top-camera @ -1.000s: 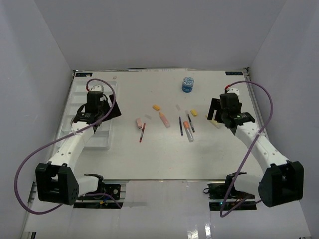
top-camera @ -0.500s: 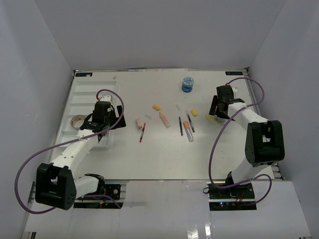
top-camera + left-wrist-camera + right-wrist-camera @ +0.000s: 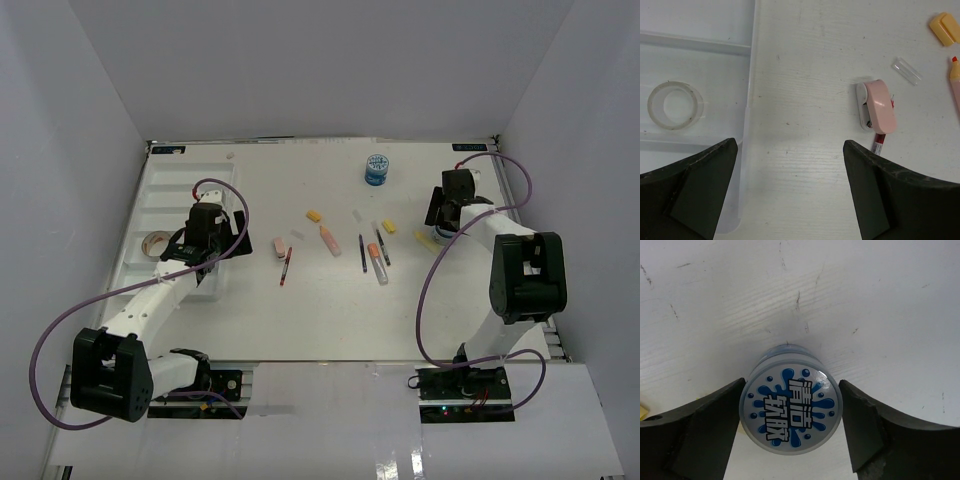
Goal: Sort the stationery into containers
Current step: Pick up the stationery from the center of the board, then place the stationery at the center of the board.
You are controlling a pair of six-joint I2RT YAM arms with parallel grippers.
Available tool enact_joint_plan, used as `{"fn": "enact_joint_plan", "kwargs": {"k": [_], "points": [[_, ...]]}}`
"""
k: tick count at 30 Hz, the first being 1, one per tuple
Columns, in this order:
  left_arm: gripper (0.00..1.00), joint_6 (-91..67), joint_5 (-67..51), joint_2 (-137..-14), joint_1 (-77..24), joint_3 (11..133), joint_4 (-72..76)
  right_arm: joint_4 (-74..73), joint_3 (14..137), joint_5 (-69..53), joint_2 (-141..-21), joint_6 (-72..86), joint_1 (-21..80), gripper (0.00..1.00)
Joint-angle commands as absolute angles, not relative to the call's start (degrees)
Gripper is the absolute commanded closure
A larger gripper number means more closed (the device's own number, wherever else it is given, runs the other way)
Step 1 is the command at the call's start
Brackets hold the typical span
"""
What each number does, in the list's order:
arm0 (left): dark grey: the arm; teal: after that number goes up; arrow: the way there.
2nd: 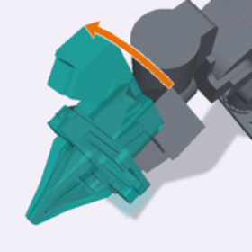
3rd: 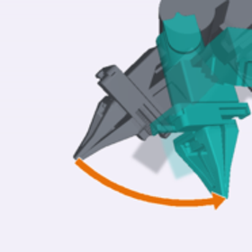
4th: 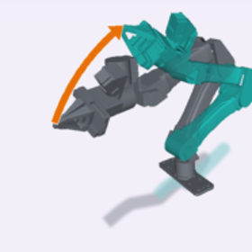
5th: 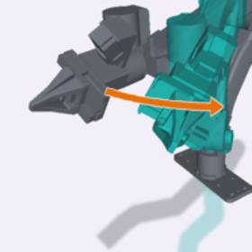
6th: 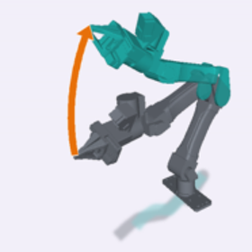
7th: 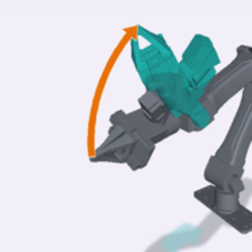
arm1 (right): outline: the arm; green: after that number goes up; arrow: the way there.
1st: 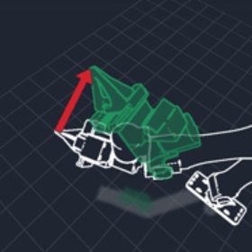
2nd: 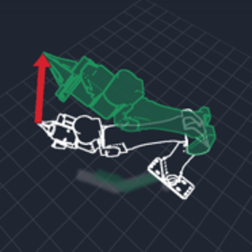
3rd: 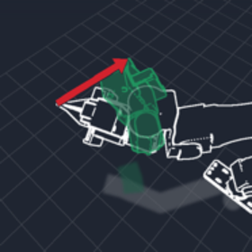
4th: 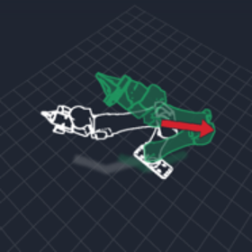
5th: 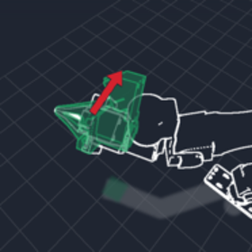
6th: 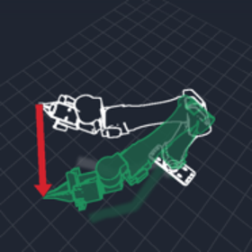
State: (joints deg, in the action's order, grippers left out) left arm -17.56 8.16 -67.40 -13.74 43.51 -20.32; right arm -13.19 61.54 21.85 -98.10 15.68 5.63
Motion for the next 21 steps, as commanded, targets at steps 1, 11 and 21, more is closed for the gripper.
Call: {"fn": "enact_joint_plan", "kwargs": {"k": [1, 11, 21], "points": [[0.02, -17.0, 8.6, -66.0, -14.0, 43.8, -18.8, -9.3, 62.5, 21.6, -97.2, 13.1, 5.6, 0.22], [0.02, -17.2, 7.3, -65.4, -14.0, 43.8, -18.7, -9.7, 60.4, 17.4, -86.3, 4.6, 10.7, 0.57], [0.02, -19.2, 3.4, -61.9, -14.1, 51.8, -28.3, -14.1, 61.3, 10.5, -82.0, -3.4, 43.1, 0.50]]}}
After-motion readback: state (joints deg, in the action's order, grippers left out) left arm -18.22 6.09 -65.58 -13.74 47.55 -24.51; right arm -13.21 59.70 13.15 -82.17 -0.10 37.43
